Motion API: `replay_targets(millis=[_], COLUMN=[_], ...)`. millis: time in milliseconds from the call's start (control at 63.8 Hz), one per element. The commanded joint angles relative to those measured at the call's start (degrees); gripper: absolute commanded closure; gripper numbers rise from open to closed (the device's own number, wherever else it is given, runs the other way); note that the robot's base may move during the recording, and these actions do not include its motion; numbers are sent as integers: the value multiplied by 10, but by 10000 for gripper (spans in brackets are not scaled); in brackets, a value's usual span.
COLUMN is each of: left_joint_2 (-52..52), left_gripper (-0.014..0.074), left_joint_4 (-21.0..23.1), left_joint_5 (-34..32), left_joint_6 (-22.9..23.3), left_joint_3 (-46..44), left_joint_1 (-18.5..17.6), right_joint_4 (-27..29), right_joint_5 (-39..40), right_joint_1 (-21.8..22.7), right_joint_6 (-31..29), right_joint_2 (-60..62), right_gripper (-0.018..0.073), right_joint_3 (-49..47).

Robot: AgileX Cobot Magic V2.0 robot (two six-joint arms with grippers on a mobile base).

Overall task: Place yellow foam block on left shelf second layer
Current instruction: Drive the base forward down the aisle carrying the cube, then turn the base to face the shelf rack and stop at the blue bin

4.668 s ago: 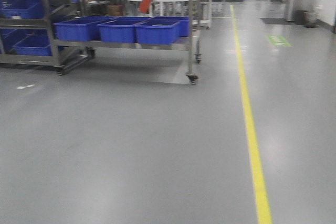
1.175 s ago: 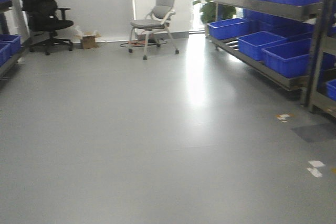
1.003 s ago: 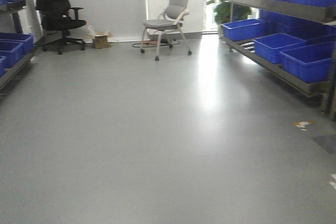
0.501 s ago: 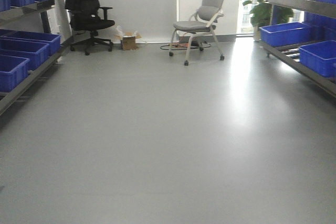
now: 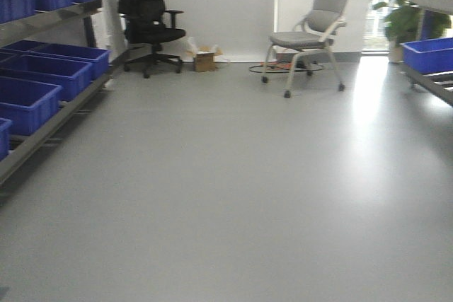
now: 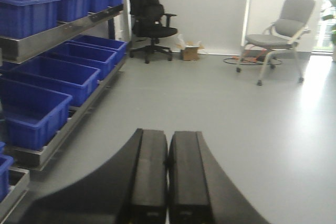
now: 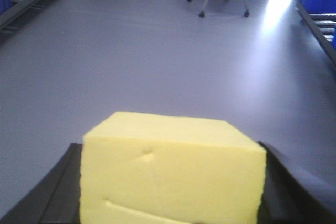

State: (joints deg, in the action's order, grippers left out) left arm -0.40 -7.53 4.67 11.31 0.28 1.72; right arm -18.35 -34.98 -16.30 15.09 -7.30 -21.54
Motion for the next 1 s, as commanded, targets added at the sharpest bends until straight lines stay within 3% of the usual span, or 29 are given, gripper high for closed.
replay_targets(millis=[0, 987], left_joint_2=[5, 5], left_gripper=[460, 460], left_joint_4=[1, 1], left_joint_5=[-50, -50], left_joint_6=[2, 2], left_joint_3=[15, 15], left_joint_1=[1, 1], right_joint_4=[-16, -16], right_joint_5=[47, 47], right_joint_1=[0, 0], right_joint_6=[-5, -5], right_joint_2=[-12, -12], right_gripper=[304, 304], right_joint_3=[-15, -15])
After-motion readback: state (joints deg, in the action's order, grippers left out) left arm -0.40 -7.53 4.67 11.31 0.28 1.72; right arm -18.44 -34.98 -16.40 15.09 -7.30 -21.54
